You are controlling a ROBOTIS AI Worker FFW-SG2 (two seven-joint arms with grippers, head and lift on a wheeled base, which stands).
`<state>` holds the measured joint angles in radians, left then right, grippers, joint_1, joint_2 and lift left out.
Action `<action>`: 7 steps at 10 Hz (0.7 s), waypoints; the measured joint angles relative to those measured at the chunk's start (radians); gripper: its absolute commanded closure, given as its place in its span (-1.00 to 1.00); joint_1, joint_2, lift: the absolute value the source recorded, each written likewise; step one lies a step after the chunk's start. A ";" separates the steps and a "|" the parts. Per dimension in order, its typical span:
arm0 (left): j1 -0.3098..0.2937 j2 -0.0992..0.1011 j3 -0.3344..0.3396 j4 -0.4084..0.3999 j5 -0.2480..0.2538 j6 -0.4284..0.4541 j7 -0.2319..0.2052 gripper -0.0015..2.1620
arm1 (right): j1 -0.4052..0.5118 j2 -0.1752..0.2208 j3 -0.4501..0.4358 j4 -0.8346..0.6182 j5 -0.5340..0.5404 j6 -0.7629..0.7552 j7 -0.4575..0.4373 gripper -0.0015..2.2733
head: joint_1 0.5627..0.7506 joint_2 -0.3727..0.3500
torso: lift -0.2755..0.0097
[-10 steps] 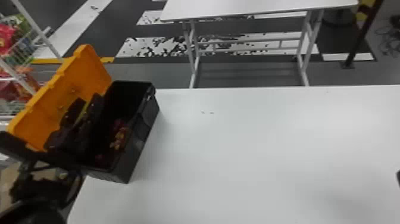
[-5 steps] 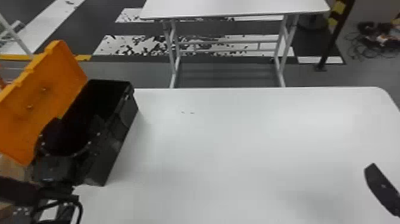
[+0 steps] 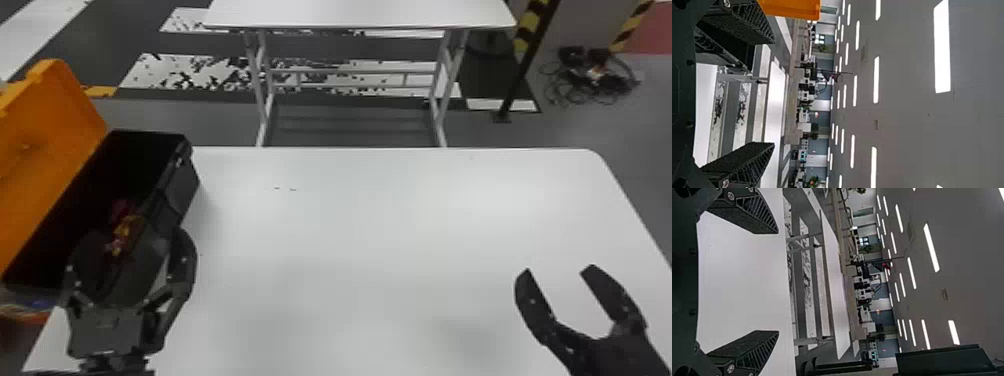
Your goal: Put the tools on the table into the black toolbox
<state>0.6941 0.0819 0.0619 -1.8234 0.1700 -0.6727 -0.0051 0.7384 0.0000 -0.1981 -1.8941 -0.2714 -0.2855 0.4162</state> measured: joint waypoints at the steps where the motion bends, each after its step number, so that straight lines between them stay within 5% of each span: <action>1: 0.007 0.003 -0.035 0.028 -0.027 -0.045 0.040 -0.93 | 0.000 0.000 0.062 0.034 0.042 -0.064 -0.069 -0.90 | 0.41 0.16 | 0.41; 3: 0.014 0.009 -0.097 0.082 -0.077 -0.126 0.119 -0.93 | 0.006 0.000 0.156 0.093 0.124 -0.178 -0.169 -0.90 | 0.41 0.22 | 0.41; 7: 0.018 0.019 -0.135 0.145 -0.090 -0.208 0.160 -0.93 | 0.046 0.000 0.235 0.190 0.218 -0.418 -0.274 -0.89 | 0.41 0.37 | 0.41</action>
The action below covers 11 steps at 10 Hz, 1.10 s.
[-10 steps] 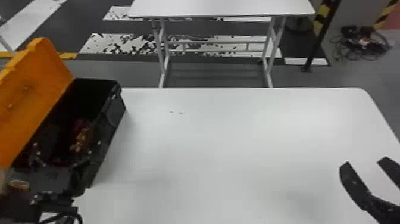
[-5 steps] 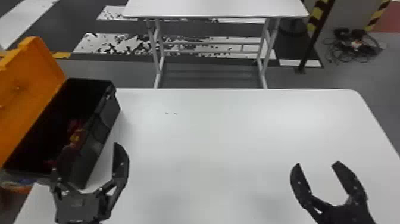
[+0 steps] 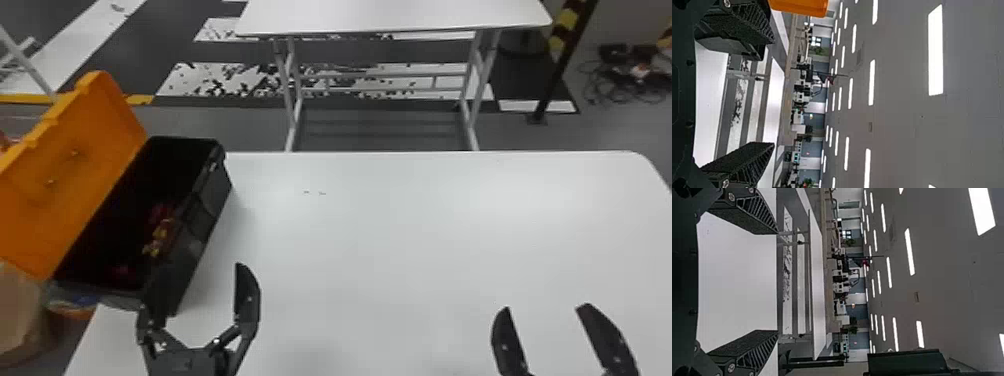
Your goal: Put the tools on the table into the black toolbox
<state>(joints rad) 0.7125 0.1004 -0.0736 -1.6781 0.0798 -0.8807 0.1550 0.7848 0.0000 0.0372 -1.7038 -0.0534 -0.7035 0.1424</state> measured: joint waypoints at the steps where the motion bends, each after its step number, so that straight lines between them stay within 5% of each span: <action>1: -0.001 0.001 -0.002 0.005 0.000 -0.003 0.000 -0.93 | 0.004 0.000 0.001 0.005 0.001 -0.015 -0.001 -0.89 | 0.41 0.37 | 0.41; 11: 0.007 0.007 -0.001 0.019 -0.006 0.008 0.003 -0.93 | -0.005 0.000 -0.006 0.026 -0.013 -0.022 -0.001 -0.89 | 0.41 0.34 | 0.41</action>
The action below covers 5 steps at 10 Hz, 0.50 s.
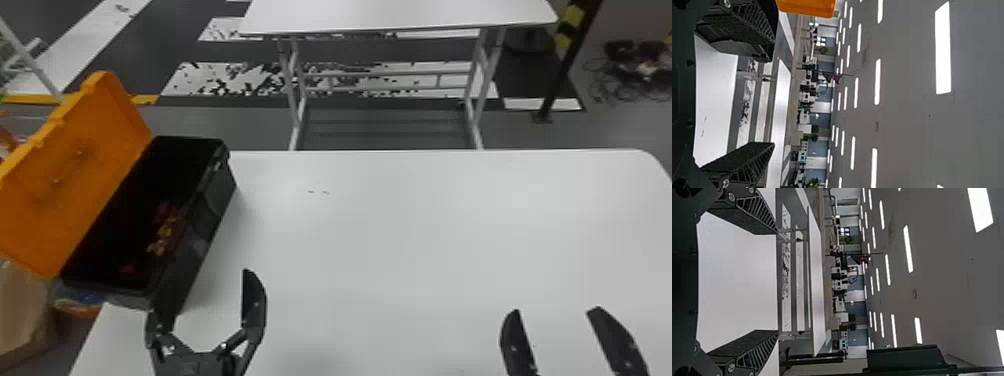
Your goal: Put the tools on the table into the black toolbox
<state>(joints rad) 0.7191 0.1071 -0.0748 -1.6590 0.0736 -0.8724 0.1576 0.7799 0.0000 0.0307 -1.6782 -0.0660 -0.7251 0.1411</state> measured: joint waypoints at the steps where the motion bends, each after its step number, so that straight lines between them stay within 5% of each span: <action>1: 0.000 0.000 -0.001 0.001 0.000 0.000 -0.002 -0.93 | 0.000 0.000 0.000 0.000 0.000 0.000 0.000 -0.89 | 0.41 0.34 | 0.41; 5: -0.002 0.000 -0.002 0.002 0.000 0.012 -0.007 -0.93 | -0.001 0.000 0.001 0.002 -0.005 0.000 0.000 -0.89 | 0.41 0.32 | 0.41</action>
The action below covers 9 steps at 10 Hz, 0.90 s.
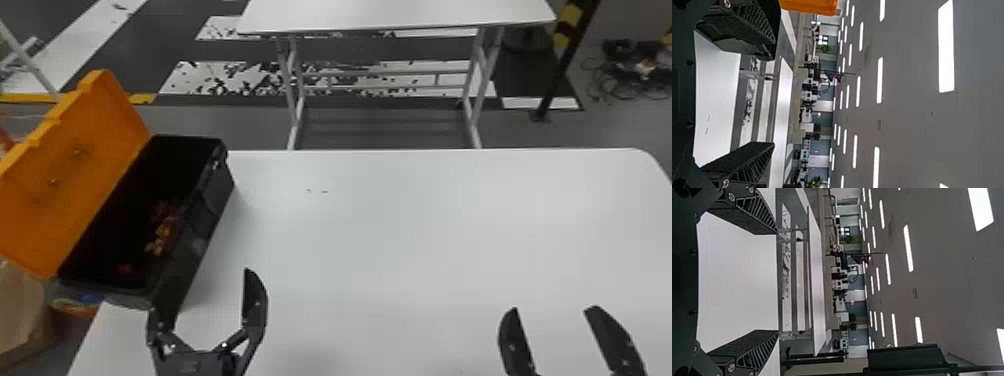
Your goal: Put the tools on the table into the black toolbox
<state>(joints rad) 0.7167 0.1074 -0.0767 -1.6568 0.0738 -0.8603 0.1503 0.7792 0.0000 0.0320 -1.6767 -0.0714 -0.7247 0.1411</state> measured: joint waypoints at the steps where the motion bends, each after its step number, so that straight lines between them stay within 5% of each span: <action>1: -0.001 0.000 0.000 0.002 0.000 0.001 -0.001 -0.93 | -0.001 0.000 0.000 0.001 -0.001 0.002 0.000 -0.89 | 0.41 0.32 | 0.41; 9: -0.013 0.009 -0.014 -0.002 0.007 0.056 -0.001 -0.93 | -0.006 0.000 -0.001 0.004 -0.005 0.011 0.000 -0.89 | 0.41 0.28 | 0.41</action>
<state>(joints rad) 0.7036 0.1166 -0.0909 -1.6592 0.0810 -0.8042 0.1488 0.7736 0.0000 0.0307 -1.6731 -0.0767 -0.7136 0.1411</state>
